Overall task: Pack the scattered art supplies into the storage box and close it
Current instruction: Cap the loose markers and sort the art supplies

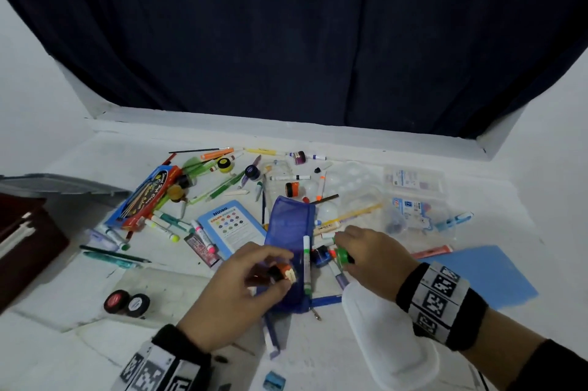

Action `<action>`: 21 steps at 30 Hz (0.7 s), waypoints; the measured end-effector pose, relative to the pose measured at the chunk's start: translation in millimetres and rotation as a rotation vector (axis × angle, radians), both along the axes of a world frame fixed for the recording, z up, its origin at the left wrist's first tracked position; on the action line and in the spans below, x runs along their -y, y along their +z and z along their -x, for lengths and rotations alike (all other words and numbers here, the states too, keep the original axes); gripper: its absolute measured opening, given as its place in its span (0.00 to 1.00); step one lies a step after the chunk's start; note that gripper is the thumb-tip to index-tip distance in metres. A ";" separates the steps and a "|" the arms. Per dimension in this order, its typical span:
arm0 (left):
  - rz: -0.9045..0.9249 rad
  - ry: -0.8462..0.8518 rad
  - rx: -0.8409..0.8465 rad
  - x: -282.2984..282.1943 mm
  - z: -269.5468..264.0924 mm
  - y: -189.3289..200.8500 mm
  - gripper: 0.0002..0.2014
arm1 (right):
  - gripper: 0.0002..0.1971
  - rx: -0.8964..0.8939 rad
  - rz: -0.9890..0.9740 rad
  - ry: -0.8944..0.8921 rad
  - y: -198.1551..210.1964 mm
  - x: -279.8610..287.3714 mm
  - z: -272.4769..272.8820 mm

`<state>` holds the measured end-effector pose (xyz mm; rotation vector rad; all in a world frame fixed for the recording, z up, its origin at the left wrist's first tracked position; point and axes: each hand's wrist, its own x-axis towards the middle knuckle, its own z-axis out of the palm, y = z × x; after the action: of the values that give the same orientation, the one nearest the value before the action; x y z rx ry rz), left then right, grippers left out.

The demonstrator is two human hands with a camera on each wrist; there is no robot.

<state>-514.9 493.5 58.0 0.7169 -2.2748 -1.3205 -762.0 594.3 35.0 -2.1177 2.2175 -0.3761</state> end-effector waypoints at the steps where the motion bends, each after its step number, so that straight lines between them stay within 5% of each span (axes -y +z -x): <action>1: -0.038 0.046 -0.042 0.6 -6.1 0.1 0.18 | 0.08 0.082 0.035 -0.009 4.9 0.7 -2.1; 10: -0.377 0.292 -0.243 24.0 -67.0 -0.3 0.06 | 0.13 0.866 0.264 -0.118 28.7 16.2 -72.9; 21: 0.007 0.140 0.109 100.8 -156.5 -19.0 0.14 | 0.14 0.856 0.194 -0.136 11.9 65.4 -183.2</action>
<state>-358.4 392.6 39.0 0.9488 -2.2646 -1.2359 -578.8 528.8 46.9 -1.4271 1.8282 -1.2608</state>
